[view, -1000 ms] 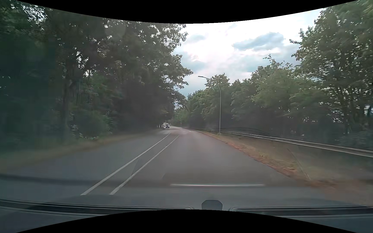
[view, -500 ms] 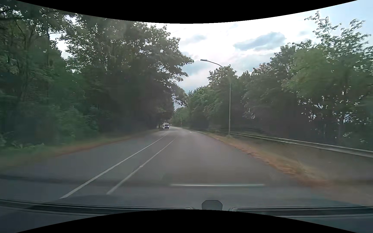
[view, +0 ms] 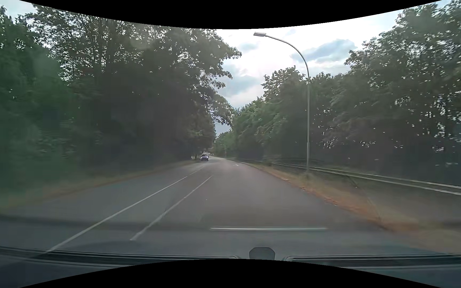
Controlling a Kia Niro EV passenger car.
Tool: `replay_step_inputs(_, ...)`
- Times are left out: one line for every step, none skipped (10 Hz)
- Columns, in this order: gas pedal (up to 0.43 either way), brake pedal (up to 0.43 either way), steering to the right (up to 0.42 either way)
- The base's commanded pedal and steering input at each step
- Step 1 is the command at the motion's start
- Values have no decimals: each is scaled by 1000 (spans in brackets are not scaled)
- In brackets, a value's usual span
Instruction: Follow the waypoints while adhering to traffic rules and regulations
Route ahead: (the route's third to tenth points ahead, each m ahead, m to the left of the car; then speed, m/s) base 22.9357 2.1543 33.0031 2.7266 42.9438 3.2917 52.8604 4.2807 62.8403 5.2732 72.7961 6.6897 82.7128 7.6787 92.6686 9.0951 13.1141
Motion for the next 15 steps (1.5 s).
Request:
replay_step_inputs(138,0,-10)
replay_step_inputs(138,0,-10)
replay_step_inputs(138,0,-10)
replay_step_inputs(138,0,-10)
replay_step_inputs(150,0,-10)
replay_step_inputs(150,0,-10)
replay_step_inputs(150,0,-10)
replay_step_inputs(150,0,-9)
replay_step_inputs(150,0,-9)
replay_step_inputs(157,0,-9)
replay_step_inputs(157,0,-9)
replay_step_inputs(169,0,-9)
replay_step_inputs(169,0,-9)
replay_step_inputs(169,0,-9)
replay_step_inputs(169,0,-9)
